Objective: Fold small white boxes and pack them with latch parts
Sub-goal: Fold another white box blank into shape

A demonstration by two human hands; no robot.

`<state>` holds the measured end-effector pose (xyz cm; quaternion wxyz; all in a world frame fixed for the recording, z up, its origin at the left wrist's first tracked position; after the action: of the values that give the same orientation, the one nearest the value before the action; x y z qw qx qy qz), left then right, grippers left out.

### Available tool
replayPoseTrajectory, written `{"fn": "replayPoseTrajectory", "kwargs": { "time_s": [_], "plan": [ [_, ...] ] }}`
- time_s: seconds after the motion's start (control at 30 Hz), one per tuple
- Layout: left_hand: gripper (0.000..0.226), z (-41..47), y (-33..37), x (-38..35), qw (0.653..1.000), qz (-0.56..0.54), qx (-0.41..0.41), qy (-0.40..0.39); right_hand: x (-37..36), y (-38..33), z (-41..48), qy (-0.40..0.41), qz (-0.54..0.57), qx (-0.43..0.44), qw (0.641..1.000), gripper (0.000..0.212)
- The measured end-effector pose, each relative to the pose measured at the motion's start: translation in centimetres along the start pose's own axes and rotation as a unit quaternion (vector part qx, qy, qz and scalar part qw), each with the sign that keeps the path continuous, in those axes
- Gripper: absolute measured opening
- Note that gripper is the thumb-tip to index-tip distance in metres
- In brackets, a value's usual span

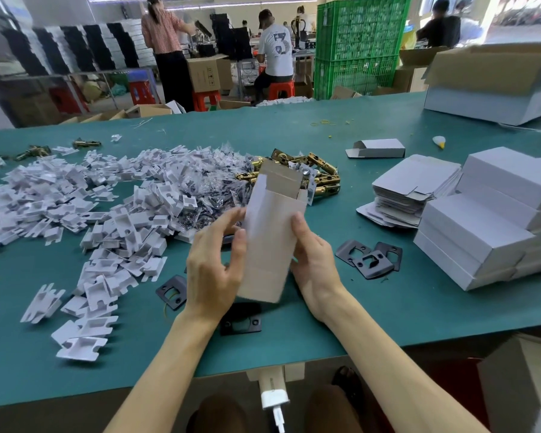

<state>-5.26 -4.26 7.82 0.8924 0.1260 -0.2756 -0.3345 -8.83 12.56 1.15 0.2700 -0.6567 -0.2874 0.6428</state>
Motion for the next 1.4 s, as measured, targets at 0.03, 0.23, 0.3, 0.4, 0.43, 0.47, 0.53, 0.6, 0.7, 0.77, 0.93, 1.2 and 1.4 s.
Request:
{"fn": "replayPoseTrajectory", "kwargs": {
  "time_s": [0.03,0.23,0.3,0.4,0.43,0.47,0.53,0.6,0.7,0.77,0.93,1.2,1.4],
  "plan": [
    [0.032,0.1,-0.5,-0.1,0.999,-0.023,0.022,-0.006,0.4,0.1,0.0,0.016,0.016,-0.013,1.0,0.064],
    [0.032,-0.1,-1.9,-1.8,0.985,-0.093,0.106,-0.099,0.0,0.6,-0.2,0.01,-0.027,-0.021,0.999,0.06],
    [0.028,-0.4,-2.1,-2.4,0.974,-0.127,0.128,-0.137,0.1,0.7,-0.2,0.014,-0.042,-0.015,0.999,0.062],
    [0.031,-0.7,-2.1,-3.4,0.954,-0.174,0.158,-0.186,0.2,0.8,-0.2,0.013,-0.07,-0.006,0.997,0.05],
    [0.032,-0.7,-2.1,-3.5,0.951,-0.178,0.164,-0.19,0.3,0.8,-0.2,0.014,-0.077,-0.002,0.997,0.049],
    [0.032,-0.6,-2.1,-3.5,0.951,-0.18,0.169,-0.188,0.3,0.8,-0.1,0.015,-0.083,0.002,0.996,0.048],
    [0.037,-0.6,-2.2,-3.3,0.954,-0.17,0.17,-0.182,0.3,0.7,-0.1,0.012,-0.088,0.012,0.996,0.045],
    [0.042,-0.6,-2.1,-3.2,0.96,-0.145,0.161,-0.178,0.2,0.6,-0.1,0.004,-0.09,0.02,0.996,0.04],
    [0.036,-0.5,-2.5,-3.0,0.961,-0.137,0.174,-0.165,0.0,0.5,-0.1,-0.012,-0.099,0.026,0.995,0.034],
    [0.043,-0.6,-3.1,-2.8,0.955,-0.15,0.205,-0.152,0.0,0.6,-0.1,-0.025,-0.114,0.033,0.993,0.027],
    [0.057,-0.7,-3.2,-3.1,0.936,-0.201,0.24,-0.16,0.2,0.4,0.2,-0.013,-0.112,0.047,0.993,0.014],
    [0.042,-0.6,-3.8,-3.2,0.94,-0.191,0.24,-0.149,-0.8,0.3,-0.1,-0.053,-0.132,0.071,0.987,0.033],
    [0.034,-0.6,-3.5,-3.5,0.927,-0.223,0.253,-0.162,-0.4,-0.5,0.0,-0.025,-0.13,0.095,0.987,0.067]
  ]
}}
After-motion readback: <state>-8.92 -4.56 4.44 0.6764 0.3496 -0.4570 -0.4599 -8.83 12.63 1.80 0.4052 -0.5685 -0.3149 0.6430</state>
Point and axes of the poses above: each hand's wrist, its own z-axis towards the middle knuckle, its own x-axis out of the back of the hand, y = z × x, the point moved 9 cm from there along z, towards the middle knuckle, and after that the axes turned 10 degrees about z, right-handed, at the moved point
